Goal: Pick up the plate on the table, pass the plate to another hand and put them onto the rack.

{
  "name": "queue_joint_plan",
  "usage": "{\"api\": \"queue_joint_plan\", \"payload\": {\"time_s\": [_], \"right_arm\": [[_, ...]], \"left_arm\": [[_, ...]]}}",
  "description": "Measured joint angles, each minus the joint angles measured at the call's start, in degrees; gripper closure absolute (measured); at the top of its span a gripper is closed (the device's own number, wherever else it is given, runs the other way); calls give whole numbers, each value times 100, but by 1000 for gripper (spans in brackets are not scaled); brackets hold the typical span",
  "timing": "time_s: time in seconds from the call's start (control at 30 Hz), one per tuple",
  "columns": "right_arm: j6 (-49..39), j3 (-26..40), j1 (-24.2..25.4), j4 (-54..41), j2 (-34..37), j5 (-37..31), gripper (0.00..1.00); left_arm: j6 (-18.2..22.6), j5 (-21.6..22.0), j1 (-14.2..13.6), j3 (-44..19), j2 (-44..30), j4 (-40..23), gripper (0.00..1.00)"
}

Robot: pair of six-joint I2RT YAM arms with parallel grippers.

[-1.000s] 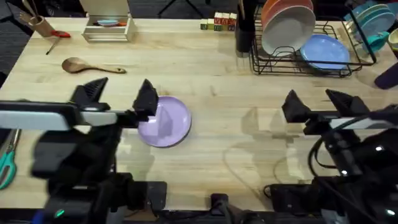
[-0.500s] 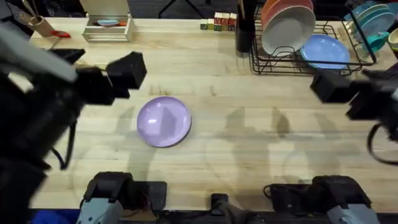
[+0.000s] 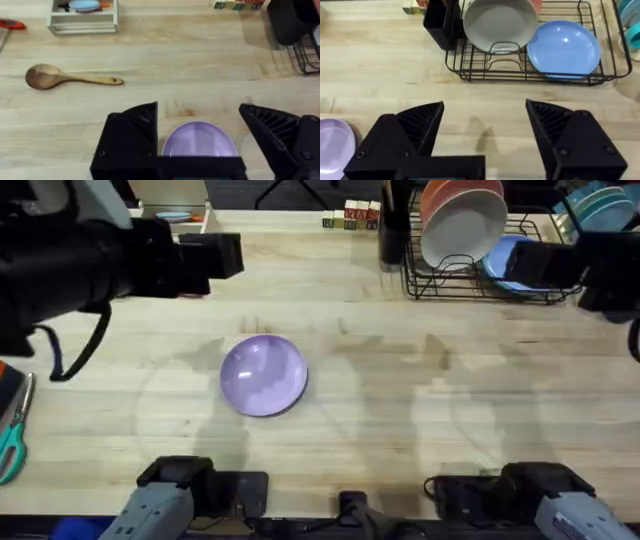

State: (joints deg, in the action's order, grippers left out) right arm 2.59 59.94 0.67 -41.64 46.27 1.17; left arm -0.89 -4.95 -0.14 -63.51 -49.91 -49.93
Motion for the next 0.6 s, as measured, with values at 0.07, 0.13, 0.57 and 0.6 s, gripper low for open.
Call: {"api": "queue_joint_plan", "payload": {"time_s": [0.07,0.13,0.57,0.6], "right_arm": [[0,0,0,-47,58,13,6],[0,0,0,-60,73,15,6],[0,2,0,-84,71,15,6],[0,2,0,-81,73,15,6]], "left_arm": [[0,0,0,0,-99,-53,7],[0,2,0,0,-168,-132,7],[0,243,0,0,-271,-1145,7],[0,295,0,0,-293,-1207,7]]}}
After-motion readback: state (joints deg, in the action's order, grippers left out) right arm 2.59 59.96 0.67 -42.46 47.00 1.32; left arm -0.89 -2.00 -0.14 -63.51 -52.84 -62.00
